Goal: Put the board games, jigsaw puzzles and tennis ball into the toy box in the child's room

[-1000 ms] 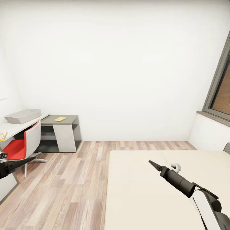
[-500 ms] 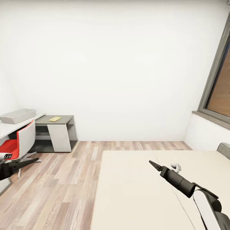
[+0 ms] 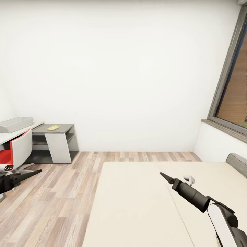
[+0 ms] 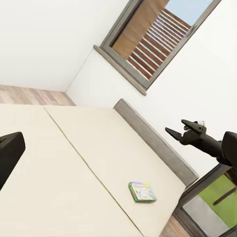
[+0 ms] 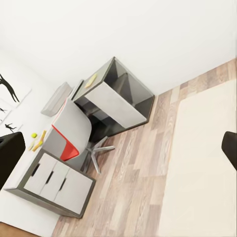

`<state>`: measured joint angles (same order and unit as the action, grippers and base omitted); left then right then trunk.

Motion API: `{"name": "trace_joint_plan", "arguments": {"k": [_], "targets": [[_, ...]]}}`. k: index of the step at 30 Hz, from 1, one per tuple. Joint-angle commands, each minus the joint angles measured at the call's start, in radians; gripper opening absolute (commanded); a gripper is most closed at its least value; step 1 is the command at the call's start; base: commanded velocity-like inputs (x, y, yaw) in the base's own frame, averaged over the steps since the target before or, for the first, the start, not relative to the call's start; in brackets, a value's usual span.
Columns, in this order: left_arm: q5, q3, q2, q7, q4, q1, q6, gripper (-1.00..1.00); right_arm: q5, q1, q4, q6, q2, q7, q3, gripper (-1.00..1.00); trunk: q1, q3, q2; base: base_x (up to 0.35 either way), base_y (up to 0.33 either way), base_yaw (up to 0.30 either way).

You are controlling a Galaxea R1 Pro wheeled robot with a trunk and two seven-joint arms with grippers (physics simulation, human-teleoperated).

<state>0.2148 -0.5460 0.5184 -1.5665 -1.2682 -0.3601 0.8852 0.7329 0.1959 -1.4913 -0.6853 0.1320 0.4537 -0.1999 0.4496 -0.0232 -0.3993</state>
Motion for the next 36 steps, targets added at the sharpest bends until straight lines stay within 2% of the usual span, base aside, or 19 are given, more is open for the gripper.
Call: {"name": "trace_joint_plan", "arguments": {"k": [1, 36], "targets": [[-0.002, 0.000, 0.000, -0.004, 0.000, 0.000, 0.011, 1.00, 0.003, 0.000, 0.000, -0.007, 0.000, 0.002, -0.001, 1.00, 0.000, 0.000, -0.001, 0.000, -0.298, 0.000], [-0.002, 0.000, 0.000, -0.004, 0.000, 0.000, 0.011, 1.00, 0.003, 0.000, 0.000, -0.007, 0.000, 0.002, -0.002, 1.00, 0.000, 0.000, -0.001, 0.000, -0.298, 0.000]]}}
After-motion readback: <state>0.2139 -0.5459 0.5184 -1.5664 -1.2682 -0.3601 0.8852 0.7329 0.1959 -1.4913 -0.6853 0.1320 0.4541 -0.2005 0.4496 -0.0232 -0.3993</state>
